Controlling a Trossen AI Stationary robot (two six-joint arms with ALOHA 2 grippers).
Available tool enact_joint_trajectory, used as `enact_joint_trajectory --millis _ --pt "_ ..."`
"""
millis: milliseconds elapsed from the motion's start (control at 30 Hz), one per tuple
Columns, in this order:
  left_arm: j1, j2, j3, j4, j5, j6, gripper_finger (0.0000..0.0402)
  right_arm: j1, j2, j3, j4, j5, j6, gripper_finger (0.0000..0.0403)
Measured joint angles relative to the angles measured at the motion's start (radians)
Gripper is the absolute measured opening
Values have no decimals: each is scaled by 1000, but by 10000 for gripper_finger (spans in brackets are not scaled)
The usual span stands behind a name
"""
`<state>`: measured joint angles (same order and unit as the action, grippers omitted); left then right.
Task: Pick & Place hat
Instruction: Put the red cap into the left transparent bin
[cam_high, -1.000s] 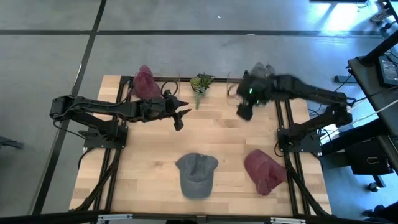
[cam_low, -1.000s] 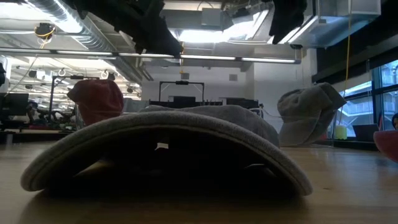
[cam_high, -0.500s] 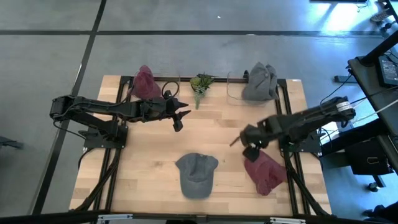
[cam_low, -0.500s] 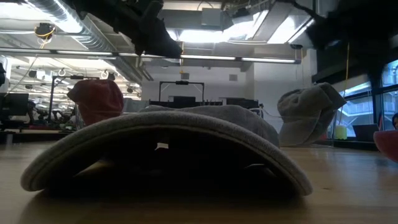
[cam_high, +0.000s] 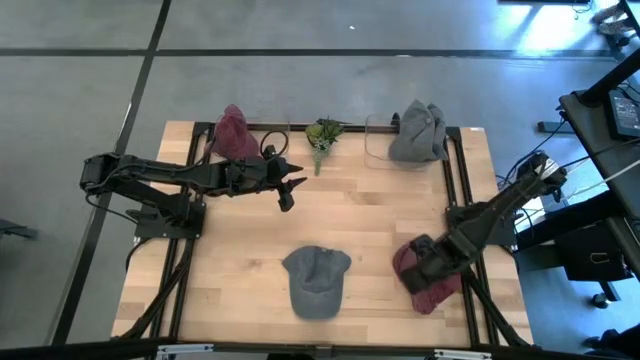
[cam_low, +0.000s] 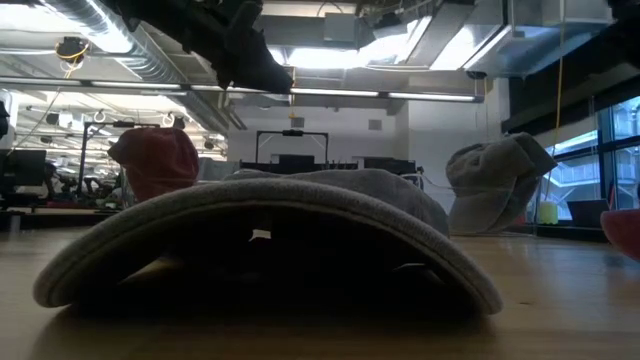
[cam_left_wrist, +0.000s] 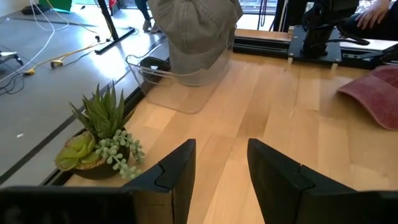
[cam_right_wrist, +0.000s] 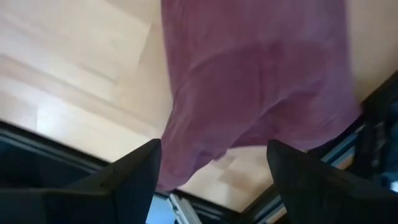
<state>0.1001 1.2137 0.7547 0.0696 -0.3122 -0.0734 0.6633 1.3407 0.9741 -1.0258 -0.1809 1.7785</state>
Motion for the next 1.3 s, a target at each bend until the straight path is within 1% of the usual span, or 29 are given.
enact_joint_trajectory --millis 200,333,433,600,700,833,1000,1167,1200,1300 --pt "0 0 0 0 0 8 141 63 56 0 81 6 39 291" --pt "0 0 0 1 0 8 141 67 109 0 81 30 63 291" --pt "0 0 0 1 0 8 141 56 139 0 69 30 78 289" --pt "0 0 0 0 0 8 141 41 160 0 59 0 73 265" --pt "0 0 0 0 0 8 141 41 169 0 57 -7 33 238" --pt "0 0 0 0 0 8 141 40 182 0 51 -41 0 189" --pt "0 0 0 1 0 8 141 40 197 1 29 -30 -43 111" --pt "0 0 0 1 0 8 141 37 202 1 4 -21 -161 22" --pt "0 0 0 1 0 8 141 37 202 1 -5 -9 -188 14" --pt "0 0 0 1 0 8 141 37 202 10 -65 28 -234 13"
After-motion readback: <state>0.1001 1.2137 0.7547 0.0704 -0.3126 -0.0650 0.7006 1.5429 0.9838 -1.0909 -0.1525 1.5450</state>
